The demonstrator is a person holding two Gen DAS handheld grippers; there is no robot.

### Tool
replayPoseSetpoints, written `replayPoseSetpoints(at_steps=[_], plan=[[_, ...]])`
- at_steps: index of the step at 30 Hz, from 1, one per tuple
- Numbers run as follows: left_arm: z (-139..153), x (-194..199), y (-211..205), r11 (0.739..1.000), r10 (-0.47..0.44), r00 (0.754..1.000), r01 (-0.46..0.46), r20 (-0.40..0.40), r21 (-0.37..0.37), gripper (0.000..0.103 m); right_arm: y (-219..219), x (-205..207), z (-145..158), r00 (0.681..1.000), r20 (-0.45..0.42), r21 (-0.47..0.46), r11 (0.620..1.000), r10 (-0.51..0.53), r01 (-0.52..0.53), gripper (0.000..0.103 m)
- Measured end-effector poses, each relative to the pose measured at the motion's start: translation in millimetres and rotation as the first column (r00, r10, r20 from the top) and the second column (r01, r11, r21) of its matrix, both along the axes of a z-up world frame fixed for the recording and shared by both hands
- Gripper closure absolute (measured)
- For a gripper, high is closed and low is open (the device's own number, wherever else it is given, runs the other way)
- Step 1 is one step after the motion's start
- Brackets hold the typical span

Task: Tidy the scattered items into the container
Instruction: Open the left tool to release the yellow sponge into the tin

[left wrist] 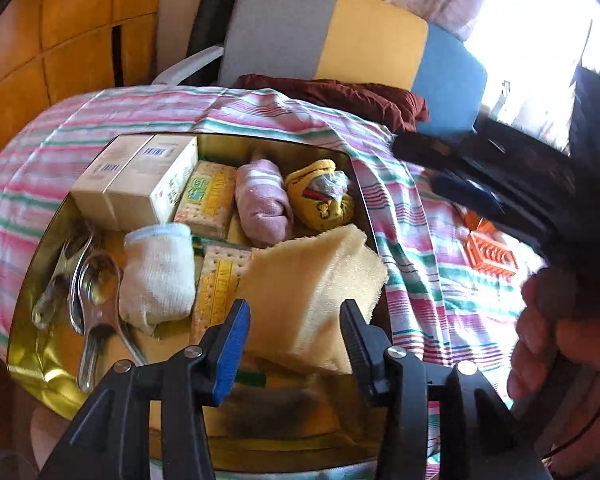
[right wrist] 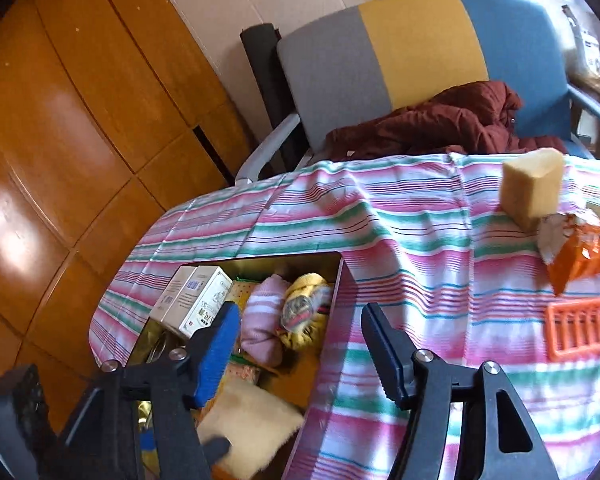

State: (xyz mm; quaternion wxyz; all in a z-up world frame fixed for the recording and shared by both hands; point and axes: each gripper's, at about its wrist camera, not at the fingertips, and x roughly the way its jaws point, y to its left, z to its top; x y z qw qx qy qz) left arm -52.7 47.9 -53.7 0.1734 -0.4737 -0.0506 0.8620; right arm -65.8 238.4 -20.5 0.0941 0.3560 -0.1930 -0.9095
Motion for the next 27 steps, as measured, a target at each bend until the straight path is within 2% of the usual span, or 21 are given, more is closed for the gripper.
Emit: replayPoseSetpoints(at_steps=[2, 3, 4, 7, 11, 14, 16, 19, 21, 23, 25, 26, 27], plan=[[0.8, 2.6, -2.0, 1.0, 0.003, 1.0, -0.004, 0.018, 0.012, 0.061, 7.0, 11.7, 1.5, 1.0, -0.005, -0.027, 0.999, -0.018, 0.017, 0.038], [0.6, 3.7, -1.5, 1.0, -0.001, 1.0, 0.0, 0.017, 0.01, 0.071, 9.5, 16.1, 1.9, 1.0, -0.003, -0.034, 0.999, -0.027, 0.027, 0.038], [-0.2, 4.1, 1.8, 1.0, -0.011, 1.0, 0.011, 0.009, -0.005, 0.073, 12.0, 19.8, 2.0, 0.999, 0.0, -0.039, 0.999, -0.034, 0.034, 0.038], [-2.7, 4.3, 18.7, 0.995, -0.048, 0.998, 0.043, -0.047, -0.093, 0.076, 20.1, 29.8, 1.7, 0.999, 0.006, -0.064, 0.997, -0.049, 0.049, 0.038], [-7.1, -2.2, 45.6, 0.977, -0.064, 0.991, 0.039, -0.117, -0.212, 0.078, 30.8, 39.7, 3.5, 0.998, 0.003, -0.073, 0.995, -0.066, 0.066, 0.038], [-6.7, -13.2, 63.7, 0.965, -0.097, 0.986, 0.06, -0.138, -0.255, 0.077, 36.9, 45.9, 5.0, 0.997, -0.005, -0.082, 0.994, -0.074, 0.073, 0.038], [0.9, -16.5, 62.4, 0.975, -0.091, 0.988, 0.063, -0.126, -0.212, 0.075, 43.3, 51.2, 5.8, 0.996, -0.009, -0.08, 0.993, -0.089, 0.088, 0.038], [13.5, -14.4, 46.5, 0.994, -0.074, 0.993, 0.067, -0.087, -0.084, 0.069, 51.6, 57.0, 5.1, 0.994, -0.012, -0.075, 0.991, -0.11, 0.108, 0.038], [18.2, -9.6, 34.1, 0.998, -0.025, 0.996, 0.02, -0.085, -0.054, 0.062, 57.8, 59.2, 2.6, 0.992, -0.009, -0.081, 0.989, -0.126, 0.125, 0.038], [18.1, -4.7, 21.1, 0.999, 0.03, 0.995, -0.033, -0.098, -0.027, 0.062, 63.1, 60.7, -0.4, 0.99, -0.001, -0.084, 0.987, -0.139, 0.139, 0.038], [14.7, -3.9, 15.3, 0.999, 0.044, 0.994, -0.044, -0.098, 0.004, 0.064, 66.5, 63.3, -4.0, 0.989, 0.008, -0.076, 0.986, -0.147, 0.147, 0.038], [11.9, -4.8, 16.0, 0.999, 0.043, 0.995, -0.043, -0.095, -0.003, 0.069, 67.0, 64.8, -5.2, 0.989, 0.011, -0.073, 0.986, -0.148, 0.148, 0.039], [7.4, -7.5, 19.8, 0.999, 0.033, 0.996, -0.036, -0.085, -0.034, 0.083, 67.6, 66.1, -6.7, 0.989, 0.018, -0.068, 0.986, -0.149, 0.149, 0.04]])
